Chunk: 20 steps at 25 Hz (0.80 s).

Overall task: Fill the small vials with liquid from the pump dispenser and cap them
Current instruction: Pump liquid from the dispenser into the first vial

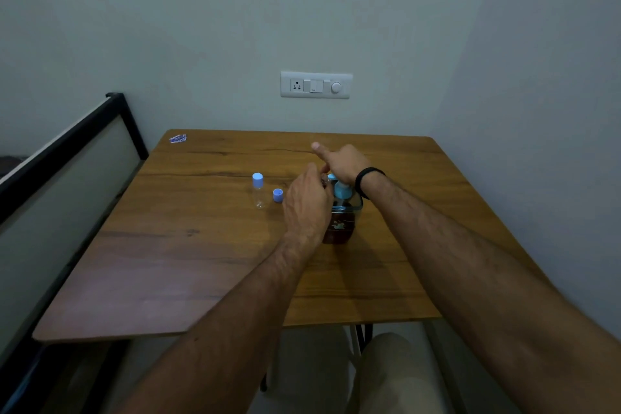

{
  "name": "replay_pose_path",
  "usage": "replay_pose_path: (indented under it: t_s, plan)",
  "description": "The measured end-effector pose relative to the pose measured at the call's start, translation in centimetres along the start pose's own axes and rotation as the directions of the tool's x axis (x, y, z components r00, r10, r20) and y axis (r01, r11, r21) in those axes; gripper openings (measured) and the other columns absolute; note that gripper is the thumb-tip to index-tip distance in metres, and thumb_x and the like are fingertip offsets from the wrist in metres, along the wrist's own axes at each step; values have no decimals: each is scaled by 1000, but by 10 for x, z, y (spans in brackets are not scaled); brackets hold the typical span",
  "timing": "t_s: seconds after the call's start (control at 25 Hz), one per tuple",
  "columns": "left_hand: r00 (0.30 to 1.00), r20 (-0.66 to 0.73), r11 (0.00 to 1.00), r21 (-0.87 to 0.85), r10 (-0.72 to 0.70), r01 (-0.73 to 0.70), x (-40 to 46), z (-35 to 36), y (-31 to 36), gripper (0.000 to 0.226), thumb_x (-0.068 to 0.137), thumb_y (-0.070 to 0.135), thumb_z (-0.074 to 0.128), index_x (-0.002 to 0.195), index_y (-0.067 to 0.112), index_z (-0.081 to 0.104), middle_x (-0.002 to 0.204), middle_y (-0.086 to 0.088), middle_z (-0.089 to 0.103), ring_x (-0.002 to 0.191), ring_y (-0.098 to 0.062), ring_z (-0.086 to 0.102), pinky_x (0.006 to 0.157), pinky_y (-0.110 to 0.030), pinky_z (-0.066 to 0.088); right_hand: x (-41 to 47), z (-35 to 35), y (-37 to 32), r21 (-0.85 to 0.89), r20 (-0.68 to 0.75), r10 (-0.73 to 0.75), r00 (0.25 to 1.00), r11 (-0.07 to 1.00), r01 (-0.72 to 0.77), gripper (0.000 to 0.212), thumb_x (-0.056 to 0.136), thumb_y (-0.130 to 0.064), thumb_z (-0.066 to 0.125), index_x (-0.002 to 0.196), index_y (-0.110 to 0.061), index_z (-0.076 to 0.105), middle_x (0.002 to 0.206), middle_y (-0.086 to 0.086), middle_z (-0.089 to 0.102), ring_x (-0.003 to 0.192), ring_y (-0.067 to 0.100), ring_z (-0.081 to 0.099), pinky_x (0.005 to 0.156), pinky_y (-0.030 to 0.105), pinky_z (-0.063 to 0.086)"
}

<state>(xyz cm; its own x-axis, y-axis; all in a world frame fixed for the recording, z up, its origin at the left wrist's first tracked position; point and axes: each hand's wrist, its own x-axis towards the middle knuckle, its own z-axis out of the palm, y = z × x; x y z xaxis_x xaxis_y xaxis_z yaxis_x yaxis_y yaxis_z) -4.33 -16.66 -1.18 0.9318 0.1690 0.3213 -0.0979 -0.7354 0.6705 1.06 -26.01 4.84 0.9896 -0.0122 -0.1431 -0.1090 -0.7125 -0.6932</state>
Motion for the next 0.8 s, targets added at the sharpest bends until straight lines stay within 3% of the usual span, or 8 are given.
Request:
replay_pose_path:
  t_s: [0.2,0.32,0.4,0.6,0.8]
  plan:
    - [1000,-4,1000,-4,11,-11,-1,-1,1,13,102,24,55,95,20,45,88,3,57,82,-15,56,71,-30,47,-9,-11,-5,26,141,61,988,998,-65,93,82,-91,33,113,-13,74,106,0,54,94,20,54,80,37,39]
    - [1000,1,1000,5,4,-4,-1,-2,1,15,101,23,56,94,20,44,87,5,54,81,-14,53,69,-27,41,-4,-1,0,23,27,16,1000,1000,-17,82,89,-83,37,100,-12,78,108,5,66,77,11,56,70,33,41]
    - [1000,6,1000,-8,2,-2,-1,-1,1,13,101,23,56,95,20,45,88,5,55,82,-14,55,70,-29,45,-2,1,0,-4,-33,-7,999,1000,7,76,92,-78,40,94,-12,78,111,6,71,75,11,58,67,32,42]
    - [1000,1,1000,-15,8,-8,-1,-2,1,11,101,24,56,98,19,48,91,3,58,84,-14,57,74,-30,49,-9,-11,-4,27,147,59,987,998,-63,95,82,-91,31,119,-14,71,111,-1,53,99,20,53,83,38,38]
    - [1000,-3,1000,-5,3,-3,-2,-2,2,14,101,24,57,95,20,45,90,4,55,82,-12,54,71,-25,41,0,1,1,-19,-30,-28,999,999,27,75,94,-77,38,95,-13,77,109,5,72,80,14,62,72,34,46]
